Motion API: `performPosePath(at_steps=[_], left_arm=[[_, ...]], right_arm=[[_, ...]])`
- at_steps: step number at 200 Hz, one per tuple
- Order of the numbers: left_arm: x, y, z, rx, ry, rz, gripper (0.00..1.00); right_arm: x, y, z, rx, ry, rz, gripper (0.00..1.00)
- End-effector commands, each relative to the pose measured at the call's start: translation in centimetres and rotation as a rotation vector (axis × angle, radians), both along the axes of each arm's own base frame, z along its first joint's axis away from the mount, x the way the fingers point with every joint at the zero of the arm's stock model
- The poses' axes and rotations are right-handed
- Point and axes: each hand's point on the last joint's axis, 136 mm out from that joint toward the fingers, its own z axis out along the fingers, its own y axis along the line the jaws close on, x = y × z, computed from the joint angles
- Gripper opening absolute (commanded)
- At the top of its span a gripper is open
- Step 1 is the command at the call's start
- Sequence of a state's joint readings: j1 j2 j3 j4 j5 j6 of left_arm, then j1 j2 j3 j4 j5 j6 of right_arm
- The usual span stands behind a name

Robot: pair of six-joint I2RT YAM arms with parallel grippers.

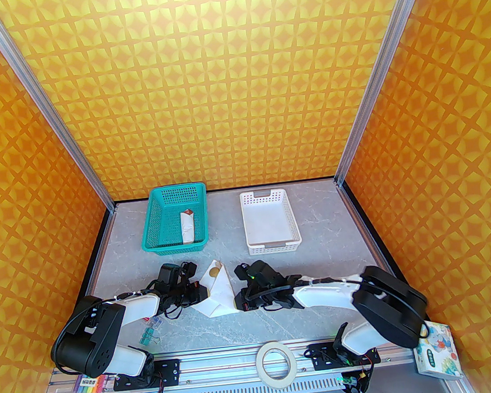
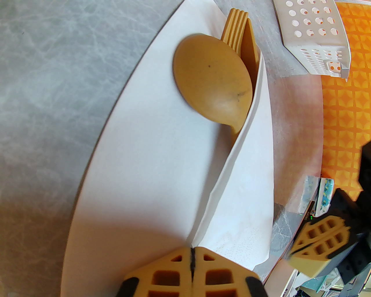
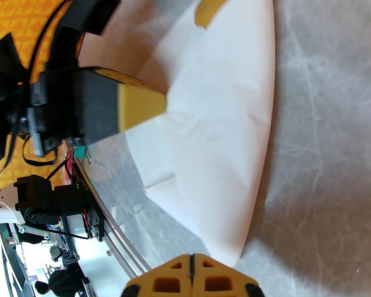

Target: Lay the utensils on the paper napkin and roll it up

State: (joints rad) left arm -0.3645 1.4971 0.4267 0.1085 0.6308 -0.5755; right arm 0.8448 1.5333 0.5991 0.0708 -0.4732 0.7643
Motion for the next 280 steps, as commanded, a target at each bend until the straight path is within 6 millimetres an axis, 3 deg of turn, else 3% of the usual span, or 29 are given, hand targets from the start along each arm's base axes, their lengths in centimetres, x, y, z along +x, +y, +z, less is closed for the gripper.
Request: performPosePath(at_steps=[1,59,115,154,182,214,239,280], left_arm=[[-1.7,1.9,-2.6,0.116,0.090,0.030,0.00],[-1.7,1.9,-2.7,0.118,0.090,0.030,0.00],[-1.7,2.0,-2.7,0.122,0.092,0.032,0.00],[-1.7,2.0,-2.8,0.126,0.095,0.034,0.00],[-1.7,2.0,-2.8,0.128,0.094,0.034,0.00],[-1.6,2.0,-2.8,0.128,0.094,0.034,0.00],[-1.6,1.9,-2.8,0.130,0.092,0.029,0.00],[-1.6,1.8,-2.7,0.130,0.092,0.023,0.00]], right_arm=[[-0.5,0.5,-0.2,0.023,0.032,0.014,0.00],[-0.5,0.2,-2.1,-0.023,0.050,0.016,0.00],[-1.2,-1.7,-4.5,-0.144,0.086,0.009,0.00],[-1.9,-2.7,-5.1,-0.187,0.102,0.019,0.00],[-2.0,-2.2,-3.7,-0.143,0.087,0.033,0.00],[-0.6,-1.0,0.0,-0.083,0.010,0.035,0.00],[1.4,-0.3,2.3,-0.016,-0.042,0.015,0.00],[5.5,0.7,2.9,0.045,-0.085,-0.031,0.00]])
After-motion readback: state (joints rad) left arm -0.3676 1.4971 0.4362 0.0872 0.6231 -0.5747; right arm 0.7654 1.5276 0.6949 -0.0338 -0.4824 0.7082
